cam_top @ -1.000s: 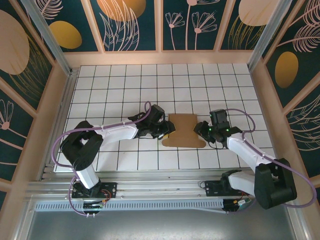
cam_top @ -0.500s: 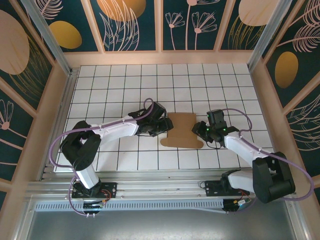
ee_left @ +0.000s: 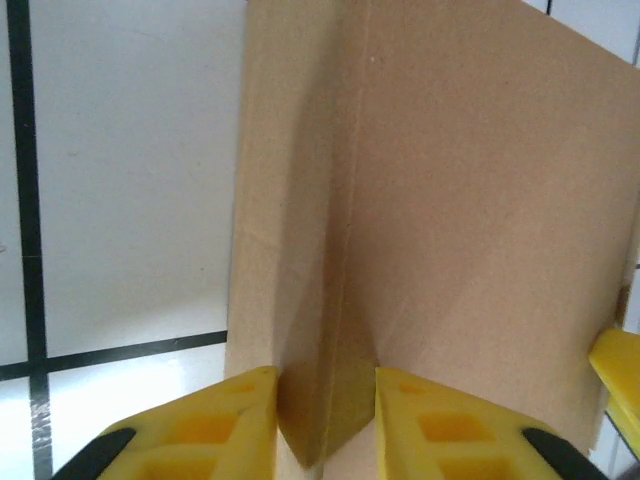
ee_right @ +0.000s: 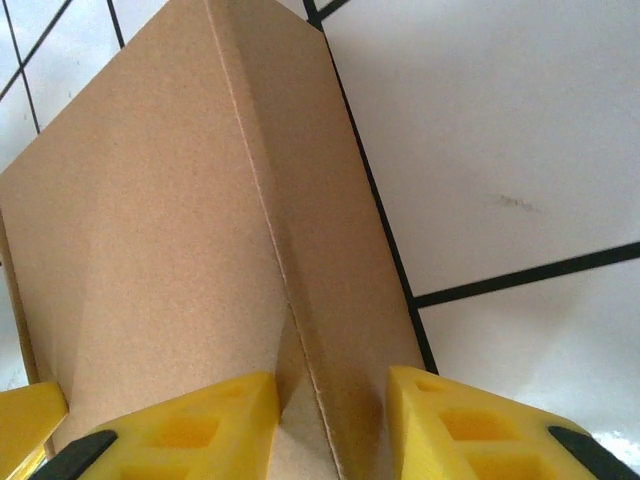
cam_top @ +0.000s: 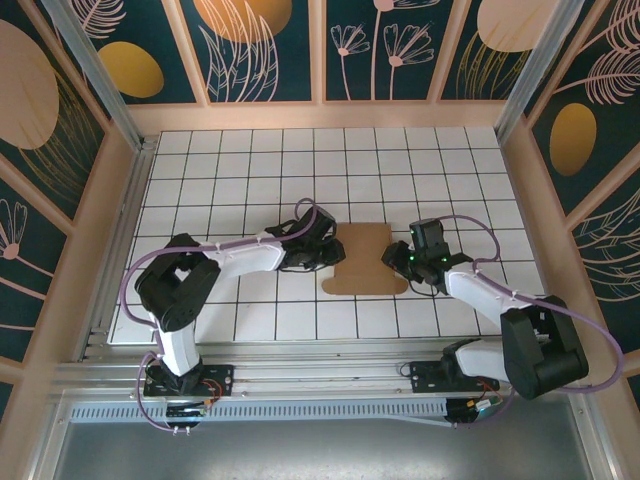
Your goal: Fold the paper box
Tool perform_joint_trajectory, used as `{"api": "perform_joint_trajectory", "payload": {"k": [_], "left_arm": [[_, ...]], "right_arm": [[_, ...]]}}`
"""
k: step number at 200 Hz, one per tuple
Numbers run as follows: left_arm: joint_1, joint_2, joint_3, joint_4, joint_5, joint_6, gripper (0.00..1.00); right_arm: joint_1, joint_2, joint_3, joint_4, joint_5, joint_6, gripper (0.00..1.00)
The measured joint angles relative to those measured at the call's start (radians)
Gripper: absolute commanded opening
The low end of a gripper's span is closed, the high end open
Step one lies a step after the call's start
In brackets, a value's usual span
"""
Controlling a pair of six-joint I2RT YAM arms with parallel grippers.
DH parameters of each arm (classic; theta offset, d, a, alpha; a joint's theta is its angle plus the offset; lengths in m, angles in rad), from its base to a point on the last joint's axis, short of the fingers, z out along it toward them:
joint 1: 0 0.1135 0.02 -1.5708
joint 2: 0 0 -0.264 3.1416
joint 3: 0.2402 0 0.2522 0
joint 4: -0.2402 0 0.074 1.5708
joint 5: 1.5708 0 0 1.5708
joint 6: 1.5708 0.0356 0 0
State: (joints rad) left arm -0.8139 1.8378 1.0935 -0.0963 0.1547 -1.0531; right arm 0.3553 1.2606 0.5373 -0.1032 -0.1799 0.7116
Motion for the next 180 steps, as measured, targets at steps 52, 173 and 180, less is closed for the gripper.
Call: {"api": "perform_joint_trajectory", "payload": {"k": [52,173,180], "left_arm": [[0.002,-0.016,-0.043,0.063,-0.008,0.010,0.53],[0.163,-0.113,-0.068,0.086,-0.042,0.043,0.73],[0.159,-0.096,-0.066,0.111,-0.012,0.043,0.75]], "right_arm": [[0.000,-0.001,-0.017,0.055,0.000,0.000,0.29],[-0.179,0.163,-0.040,0.335,-0.277,-0.019,0.21],[-0.188,0.179,-0.037,0.351,-0.299,-0.026,0.21]]}}
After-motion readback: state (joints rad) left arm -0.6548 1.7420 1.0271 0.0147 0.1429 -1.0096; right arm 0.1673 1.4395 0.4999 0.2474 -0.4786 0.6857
